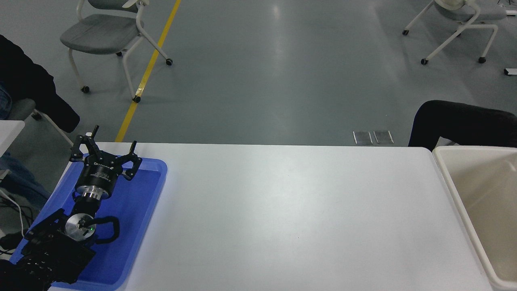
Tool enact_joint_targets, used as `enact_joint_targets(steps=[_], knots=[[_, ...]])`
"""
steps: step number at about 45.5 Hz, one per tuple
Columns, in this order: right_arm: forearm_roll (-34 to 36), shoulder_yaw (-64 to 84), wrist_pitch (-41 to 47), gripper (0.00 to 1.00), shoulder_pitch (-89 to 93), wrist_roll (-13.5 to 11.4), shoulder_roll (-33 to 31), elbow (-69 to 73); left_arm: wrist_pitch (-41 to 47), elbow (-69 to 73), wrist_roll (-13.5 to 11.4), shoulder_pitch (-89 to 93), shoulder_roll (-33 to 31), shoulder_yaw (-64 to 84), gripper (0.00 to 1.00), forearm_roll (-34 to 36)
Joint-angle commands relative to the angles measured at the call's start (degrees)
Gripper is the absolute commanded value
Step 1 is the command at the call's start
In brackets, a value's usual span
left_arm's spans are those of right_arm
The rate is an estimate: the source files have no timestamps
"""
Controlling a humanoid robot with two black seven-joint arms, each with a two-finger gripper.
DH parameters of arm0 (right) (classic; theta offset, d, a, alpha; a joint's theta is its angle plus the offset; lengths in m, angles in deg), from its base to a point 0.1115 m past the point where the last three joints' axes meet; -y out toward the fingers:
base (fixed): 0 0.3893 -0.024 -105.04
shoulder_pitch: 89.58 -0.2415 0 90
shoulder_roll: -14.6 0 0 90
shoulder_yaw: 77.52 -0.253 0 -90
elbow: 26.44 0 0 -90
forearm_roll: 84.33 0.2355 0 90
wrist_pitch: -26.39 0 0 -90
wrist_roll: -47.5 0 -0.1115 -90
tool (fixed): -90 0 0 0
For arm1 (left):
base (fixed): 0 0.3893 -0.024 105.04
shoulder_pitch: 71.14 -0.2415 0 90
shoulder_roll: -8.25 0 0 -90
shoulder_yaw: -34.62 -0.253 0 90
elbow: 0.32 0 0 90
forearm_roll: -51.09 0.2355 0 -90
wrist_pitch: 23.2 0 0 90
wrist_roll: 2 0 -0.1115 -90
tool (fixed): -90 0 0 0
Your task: Pick up paper ball place in dustbin
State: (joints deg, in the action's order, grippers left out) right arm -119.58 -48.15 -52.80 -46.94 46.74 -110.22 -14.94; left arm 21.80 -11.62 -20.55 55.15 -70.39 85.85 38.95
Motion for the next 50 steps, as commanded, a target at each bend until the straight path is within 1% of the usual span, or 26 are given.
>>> enact_joint_targets(steps=[1,6,10,21,22,23,24,25,27,28,50], knots=[[9.1,-5.8,-3.4,0.0,5.6,-1.2,6.0,-4.4,0.0,0.0,0.0,0.0,0.0,0.0,1.0,-0.1],[9.1,-10.9,-3.5,0.0,6.2,-2.0,6.8,-4.9,0.0,0.0,0.0,0.0,0.0,-0.1,1.0,0.0],[9.1,-12.0,-3.6,0.0,6.8,-2.1,7.8,-5.5,0.0,0.1,0.0,0.0,0.1,-0.1,1.0,-0.1],[9.1,-13.6,-3.5,0.0,7.6,-2.0,7.7,-5.5,0.0,0.0,0.0,0.0,0.0,0.0,1.0,0.0],[9.2,-14.1,-3.5,0.14,7.6,-2.0,7.7,-5.4,0.0,0.0,0.0,0.0,0.0,0.0,1.0,0.0],[9.1,-14.5,-3.5,0.43,7.6,-2.0,7.7,-5.5,0.0,0.1,0.0,0.0,0.0,-0.1,1.0,-0.1],[9.2,-15.0,-3.5,0.68,7.7,-2.0,7.7,-5.4,0.0,0.0,0.0,0.0,0.0,-0.1,1.0,0.0],[9.2,-15.4,-3.5,0.84,7.8,-1.9,7.7,-5.4,0.0,0.0,0.0,0.0,0.0,-0.1,1.0,-0.1],[9.2,-16.3,-3.4,0.97,7.9,-1.9,7.7,-5.3,0.0,0.0,0.0,0.0,0.0,0.0,1.0,0.0],[9.2,-16.5,-3.3,1.0,8.0,-1.9,7.7,-5.3,0.0,0.0,0.0,0.0,0.0,-0.1,1.0,0.0],[9.4,-18.6,-3.2,1.0,5.4,-1.4,7.1,-4.1,0.0,0.1,0.0,0.0,0.1,-0.1,1.0,0.0]])
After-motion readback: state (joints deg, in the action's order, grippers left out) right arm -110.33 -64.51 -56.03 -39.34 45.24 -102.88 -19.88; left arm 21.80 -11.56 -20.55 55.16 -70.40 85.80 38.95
